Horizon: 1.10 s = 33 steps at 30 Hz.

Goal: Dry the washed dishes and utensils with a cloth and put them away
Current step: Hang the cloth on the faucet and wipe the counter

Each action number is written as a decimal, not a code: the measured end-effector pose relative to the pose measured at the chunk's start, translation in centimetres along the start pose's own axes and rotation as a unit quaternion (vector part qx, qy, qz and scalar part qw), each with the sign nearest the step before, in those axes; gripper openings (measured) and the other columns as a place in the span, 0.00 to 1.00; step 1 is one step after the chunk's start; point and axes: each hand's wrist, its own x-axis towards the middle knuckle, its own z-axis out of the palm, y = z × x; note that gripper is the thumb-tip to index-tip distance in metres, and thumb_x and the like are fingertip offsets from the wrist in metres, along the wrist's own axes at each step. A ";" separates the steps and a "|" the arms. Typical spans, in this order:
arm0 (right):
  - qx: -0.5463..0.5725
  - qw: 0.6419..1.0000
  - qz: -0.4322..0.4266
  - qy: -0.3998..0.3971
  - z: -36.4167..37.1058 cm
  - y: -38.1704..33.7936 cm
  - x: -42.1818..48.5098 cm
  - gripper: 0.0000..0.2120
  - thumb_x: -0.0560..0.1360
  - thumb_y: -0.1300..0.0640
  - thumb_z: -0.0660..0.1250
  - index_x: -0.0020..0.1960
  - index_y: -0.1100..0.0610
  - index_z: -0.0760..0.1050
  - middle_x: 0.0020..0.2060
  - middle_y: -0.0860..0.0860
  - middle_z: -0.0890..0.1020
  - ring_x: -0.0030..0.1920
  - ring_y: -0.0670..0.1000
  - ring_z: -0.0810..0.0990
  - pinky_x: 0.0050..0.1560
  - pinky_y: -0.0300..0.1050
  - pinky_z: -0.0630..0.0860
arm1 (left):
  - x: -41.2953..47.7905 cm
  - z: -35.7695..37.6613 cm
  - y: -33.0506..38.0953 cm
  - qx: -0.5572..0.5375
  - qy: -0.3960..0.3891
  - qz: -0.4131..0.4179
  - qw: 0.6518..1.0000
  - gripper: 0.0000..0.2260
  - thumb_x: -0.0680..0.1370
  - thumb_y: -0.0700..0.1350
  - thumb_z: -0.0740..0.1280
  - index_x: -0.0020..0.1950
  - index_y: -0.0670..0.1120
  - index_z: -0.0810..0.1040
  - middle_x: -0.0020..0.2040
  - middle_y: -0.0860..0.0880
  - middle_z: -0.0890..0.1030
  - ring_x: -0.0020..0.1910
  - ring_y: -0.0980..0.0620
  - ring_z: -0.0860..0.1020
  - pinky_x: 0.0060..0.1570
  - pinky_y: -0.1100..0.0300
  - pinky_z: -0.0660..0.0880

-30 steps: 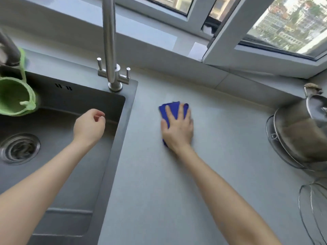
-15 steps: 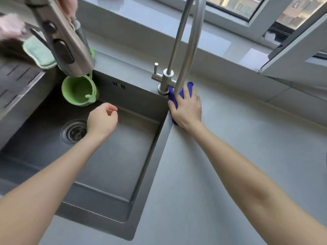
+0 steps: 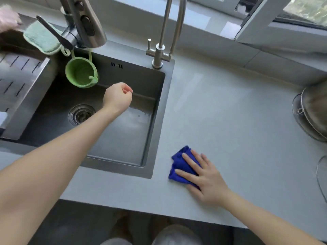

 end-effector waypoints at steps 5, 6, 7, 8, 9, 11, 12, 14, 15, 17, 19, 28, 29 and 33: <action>0.040 0.788 0.611 0.062 -0.8 3.1 -10.0 0.28 0.78 0.39 0.49 0.75 0.46 0.62 0.77 0.55 0.54 0.76 0.62 0.52 0.71 0.63 0.59 | -2.7 0.1 1.3 0.002 -0.043 0.059 0.997 0.11 0.77 0.39 0.60 0.53 0.44 0.80 0.45 0.49 0.78 0.45 0.50 0.74 0.44 0.60 0.69; 0.058 0.709 0.699 0.065 -0.8 2.1 -10.1 0.27 0.79 0.40 0.49 0.76 0.46 0.58 0.78 0.55 0.51 0.76 0.63 0.50 0.72 0.62 0.56 | -3.4 0.1 1.6 -0.004 -0.051 0.066 0.997 0.11 0.77 0.39 0.59 0.53 0.44 0.80 0.45 0.48 0.78 0.45 0.49 0.75 0.44 0.59 0.70; 0.070 0.651 0.753 0.067 -0.8 0.8 -9.4 0.26 0.81 0.42 0.50 0.77 0.46 0.56 0.78 0.55 0.49 0.76 0.64 0.48 0.72 0.62 0.54 | -4.0 0.1 1.9 -0.011 -0.061 0.070 0.996 0.11 0.76 0.39 0.59 0.53 0.44 0.80 0.45 0.48 0.78 0.44 0.49 0.75 0.45 0.58 0.73; 0.076 0.620 0.778 0.063 -0.8 -1.0 -8.0 0.25 0.81 0.44 0.49 0.77 0.46 0.54 0.78 0.55 0.47 0.76 0.65 0.47 0.72 0.63 0.53 | -4.6 0.1 2.1 -0.017 -0.071 0.076 0.994 0.11 0.76 0.39 0.59 0.52 0.44 0.79 0.44 0.48 0.78 0.44 0.48 0.76 0.46 0.56 0.74; 0.078 0.612 0.784 0.061 -0.6 -2.8 -6.3 0.25 0.81 0.44 0.50 0.78 0.46 0.54 0.78 0.56 0.47 0.75 0.65 0.47 0.72 0.64 0.54 | -5.2 0.1 2.3 -0.021 -0.079 0.081 0.993 0.11 0.76 0.39 0.59 0.52 0.44 0.79 0.44 0.48 0.78 0.44 0.47 0.77 0.47 0.55 0.75; 0.067 0.659 0.746 0.069 0.6 -7.1 -2.3 0.25 0.81 0.45 0.52 0.76 0.47 0.57 0.77 0.58 0.51 0.75 0.67 0.50 0.70 0.65 0.58 | -6.1 0.1 2.6 -0.024 -0.091 0.092 0.991 0.11 0.76 0.39 0.59 0.53 0.44 0.79 0.44 0.48 0.78 0.45 0.47 0.77 0.48 0.53 0.76; 0.046 0.713 0.694 0.083 1.1 -9.6 -0.2 0.25 0.80 0.46 0.53 0.76 0.49 0.61 0.77 0.60 0.55 0.74 0.68 0.54 0.69 0.66 0.61 | -6.4 0.0 2.8 -0.024 -0.095 0.098 0.990 0.11 0.76 0.39 0.60 0.53 0.44 0.79 0.44 0.48 0.79 0.46 0.47 0.77 0.49 0.53 0.77; 0.025 0.833 0.547 0.078 1.6 -14.3 3.7 0.26 0.77 0.45 0.52 0.73 0.49 0.65 0.74 0.60 0.62 0.72 0.68 0.61 0.67 0.65 0.66 | -6.9 0.1 3.3 -0.024 -0.102 0.108 0.989 0.10 0.76 0.39 0.60 0.53 0.44 0.79 0.45 0.48 0.79 0.48 0.46 0.78 0.52 0.51 0.77; 0.021 0.885 0.461 0.062 1.7 -15.7 4.8 0.26 0.77 0.44 0.52 0.73 0.48 0.65 0.75 0.59 0.62 0.72 0.67 0.62 0.68 0.64 0.65 | -7.1 0.2 3.7 -0.027 -0.104 0.113 0.988 0.10 0.76 0.39 0.60 0.53 0.44 0.79 0.46 0.48 0.79 0.49 0.46 0.78 0.52 0.51 0.77; 0.030 0.953 0.301 0.027 1.3 -15.3 5.0 0.24 0.78 0.44 0.52 0.74 0.44 0.62 0.76 0.55 0.59 0.74 0.65 0.59 0.70 0.63 0.60 | -7.3 0.3 4.8 -0.033 -0.109 0.128 0.985 0.09 0.77 0.39 0.61 0.53 0.44 0.79 0.46 0.47 0.79 0.49 0.46 0.78 0.52 0.52 0.76; 0.008 0.986 0.165 0.011 0.8 -12.1 2.7 0.23 0.79 0.45 0.55 0.73 0.41 0.61 0.77 0.52 0.58 0.75 0.62 0.57 0.72 0.62 0.54 | -7.2 0.5 5.5 -0.031 -0.112 0.140 0.983 0.09 0.77 0.40 0.61 0.53 0.44 0.79 0.47 0.47 0.80 0.49 0.47 0.78 0.50 0.54 0.76; 0.070 0.727 0.683 0.030 -1.1 5.1 -6.5 0.24 0.79 0.45 0.52 0.75 0.45 0.62 0.77 0.56 0.55 0.75 0.64 0.53 0.71 0.61 0.60 | -3.8 1.6 8.0 -0.049 -0.114 0.115 0.986 0.08 0.77 0.40 0.62 0.51 0.45 0.79 0.48 0.47 0.81 0.50 0.47 0.78 0.52 0.53 0.75; 0.086 0.665 0.741 0.035 -1.6 6.4 -5.5 0.24 0.80 0.45 0.52 0.76 0.44 0.58 0.78 0.55 0.51 0.76 0.63 0.50 0.70 0.61 0.58 | -3.3 1.6 7.9 -0.053 -0.112 0.108 0.986 0.08 0.77 0.40 0.62 0.51 0.46 0.79 0.47 0.47 0.81 0.50 0.47 0.79 0.53 0.51 0.76; 0.146 0.481 0.863 0.055 -3.6 11.5 2.3 0.25 0.81 0.46 0.50 0.77 0.47 0.54 0.77 0.60 0.45 0.74 0.70 0.45 0.68 0.70 0.54 | 0.0 2.2 7.9 -0.081 -0.114 0.066 0.988 0.07 0.76 0.39 0.63 0.49 0.47 0.79 0.47 0.47 0.80 0.49 0.47 0.79 0.55 0.47 0.77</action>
